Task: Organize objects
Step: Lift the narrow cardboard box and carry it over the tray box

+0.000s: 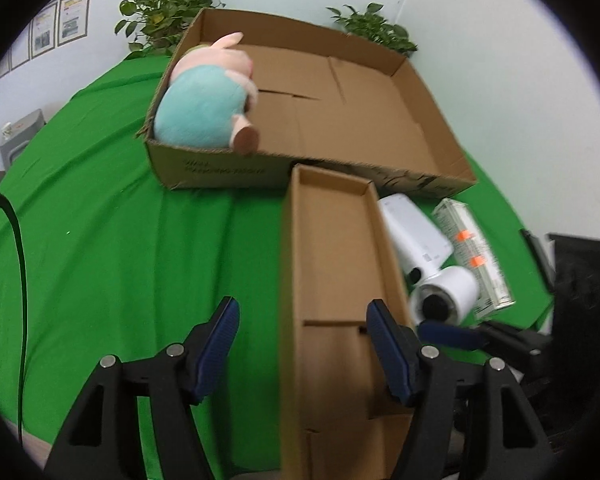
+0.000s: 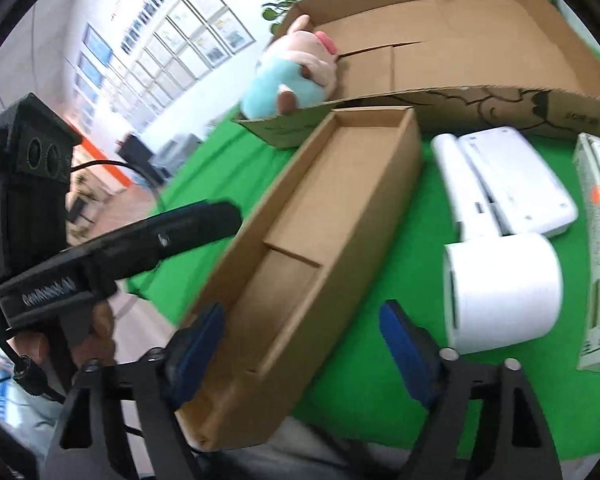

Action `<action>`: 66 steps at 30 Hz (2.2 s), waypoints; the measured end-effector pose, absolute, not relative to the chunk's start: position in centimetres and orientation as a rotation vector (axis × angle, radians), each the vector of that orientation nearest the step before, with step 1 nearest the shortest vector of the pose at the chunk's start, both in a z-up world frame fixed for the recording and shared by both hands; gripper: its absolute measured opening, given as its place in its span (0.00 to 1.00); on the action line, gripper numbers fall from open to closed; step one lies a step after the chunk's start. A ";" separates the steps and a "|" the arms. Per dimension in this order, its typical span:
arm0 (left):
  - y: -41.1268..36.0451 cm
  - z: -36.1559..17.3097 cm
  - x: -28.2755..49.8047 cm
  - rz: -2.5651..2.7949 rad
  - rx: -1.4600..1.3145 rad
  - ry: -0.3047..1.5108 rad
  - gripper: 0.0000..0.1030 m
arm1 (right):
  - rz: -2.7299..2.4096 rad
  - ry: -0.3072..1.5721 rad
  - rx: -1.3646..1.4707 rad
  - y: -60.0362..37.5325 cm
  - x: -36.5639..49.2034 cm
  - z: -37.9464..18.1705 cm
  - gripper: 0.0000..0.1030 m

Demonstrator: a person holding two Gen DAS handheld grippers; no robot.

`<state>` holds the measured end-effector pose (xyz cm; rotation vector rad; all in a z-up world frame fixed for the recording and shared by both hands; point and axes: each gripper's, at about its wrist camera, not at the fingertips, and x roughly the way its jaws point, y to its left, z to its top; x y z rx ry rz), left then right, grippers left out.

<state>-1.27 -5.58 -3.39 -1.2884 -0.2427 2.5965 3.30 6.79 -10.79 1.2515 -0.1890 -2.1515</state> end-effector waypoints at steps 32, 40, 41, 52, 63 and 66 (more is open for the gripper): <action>-3.5 -3.9 0.5 2.618 -1.352 -0.257 0.15 | -2.316 -0.004 1.233 5.0 2.8 -11.3 0.18; -2.8 -2.2 0.7 2.672 -1.249 -0.185 0.15 | -2.344 -0.071 1.148 6.2 3.0 -10.2 0.18; -2.7 -2.0 0.8 2.676 -1.237 -0.179 0.15 | -2.350 -0.078 1.136 6.3 3.1 -10.0 0.18; -1.1 1.5 1.5 2.758 -1.052 -0.042 0.15 | -2.383 -0.136 1.014 7.4 4.2 -7.4 0.18; -1.0 2.9 -0.9 2.757 -0.958 -0.090 0.15 | -2.422 -0.171 0.988 8.1 2.6 -5.6 0.17; -0.7 4.1 -2.2 2.765 -0.888 -0.078 0.15 | -2.462 -0.156 0.949 8.4 1.7 -4.4 0.17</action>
